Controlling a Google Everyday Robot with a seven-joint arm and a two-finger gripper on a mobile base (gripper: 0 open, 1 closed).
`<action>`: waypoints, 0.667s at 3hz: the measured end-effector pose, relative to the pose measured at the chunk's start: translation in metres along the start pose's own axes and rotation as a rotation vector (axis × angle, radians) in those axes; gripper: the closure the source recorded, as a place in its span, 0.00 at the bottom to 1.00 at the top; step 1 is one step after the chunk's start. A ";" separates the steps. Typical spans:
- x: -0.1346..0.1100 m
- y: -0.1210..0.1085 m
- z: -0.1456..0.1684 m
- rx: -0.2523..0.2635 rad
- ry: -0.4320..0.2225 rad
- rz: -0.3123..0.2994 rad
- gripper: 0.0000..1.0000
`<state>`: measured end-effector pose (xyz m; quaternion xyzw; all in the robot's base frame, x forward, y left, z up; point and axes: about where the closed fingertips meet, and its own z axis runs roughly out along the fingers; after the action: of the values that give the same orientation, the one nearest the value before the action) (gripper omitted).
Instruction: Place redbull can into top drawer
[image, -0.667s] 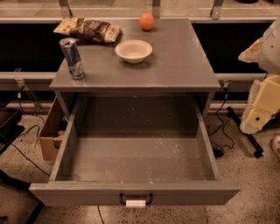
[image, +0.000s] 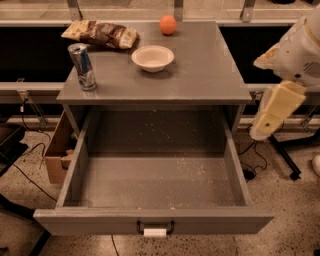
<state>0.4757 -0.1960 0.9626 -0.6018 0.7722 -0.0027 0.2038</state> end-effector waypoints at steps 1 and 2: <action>-0.031 -0.031 0.037 0.004 -0.157 0.020 0.00; -0.070 -0.053 0.073 0.004 -0.358 0.083 0.00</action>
Offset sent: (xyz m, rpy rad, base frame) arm 0.1534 0.1166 -0.0267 0.6792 -0.2184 -0.0217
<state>0.5612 -0.1277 0.9310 -0.5600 0.7477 0.1115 0.3390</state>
